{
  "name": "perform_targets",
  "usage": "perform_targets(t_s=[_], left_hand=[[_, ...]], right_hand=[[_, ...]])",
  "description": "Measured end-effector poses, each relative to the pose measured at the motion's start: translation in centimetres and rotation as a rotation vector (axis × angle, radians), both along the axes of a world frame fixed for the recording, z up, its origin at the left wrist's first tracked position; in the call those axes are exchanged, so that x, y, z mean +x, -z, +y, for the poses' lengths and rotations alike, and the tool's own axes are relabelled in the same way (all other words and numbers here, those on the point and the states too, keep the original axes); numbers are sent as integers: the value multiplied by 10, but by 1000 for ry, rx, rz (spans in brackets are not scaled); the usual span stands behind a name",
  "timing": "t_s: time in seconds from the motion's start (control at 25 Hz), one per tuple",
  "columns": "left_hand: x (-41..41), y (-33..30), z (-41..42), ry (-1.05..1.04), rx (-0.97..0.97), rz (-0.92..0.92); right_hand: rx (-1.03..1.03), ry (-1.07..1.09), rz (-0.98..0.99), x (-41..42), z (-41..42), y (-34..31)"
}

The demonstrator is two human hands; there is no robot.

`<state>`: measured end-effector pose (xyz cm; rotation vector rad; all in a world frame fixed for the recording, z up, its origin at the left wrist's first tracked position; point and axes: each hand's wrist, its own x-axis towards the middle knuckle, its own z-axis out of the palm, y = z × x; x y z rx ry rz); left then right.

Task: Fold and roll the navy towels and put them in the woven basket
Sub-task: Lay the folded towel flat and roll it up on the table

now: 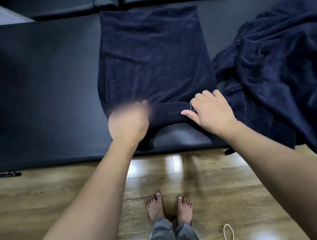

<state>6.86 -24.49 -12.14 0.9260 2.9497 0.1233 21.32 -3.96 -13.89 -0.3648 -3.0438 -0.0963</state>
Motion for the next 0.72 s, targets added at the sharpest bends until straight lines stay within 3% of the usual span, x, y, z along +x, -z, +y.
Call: perform_targets(t_s=[0.16, 0.32, 0.48, 0.56, 0.72], left_hand=[[-3, -4, 0, -34, 78, -65], [0, 6, 6, 106, 143, 276], [16, 36, -4, 154, 139, 311], [1, 34, 2, 124, 80, 275], [-16, 18, 21, 34, 17, 212]], right_hand=[[-192, 37, -179, -28, 14, -11], [-311, 156, -163, -33, 17, -13], [-411, 209, -223, -39, 22, -19], [-333, 224, -239, -40, 20, -18], [95, 167, -20, -48, 5, -15]])
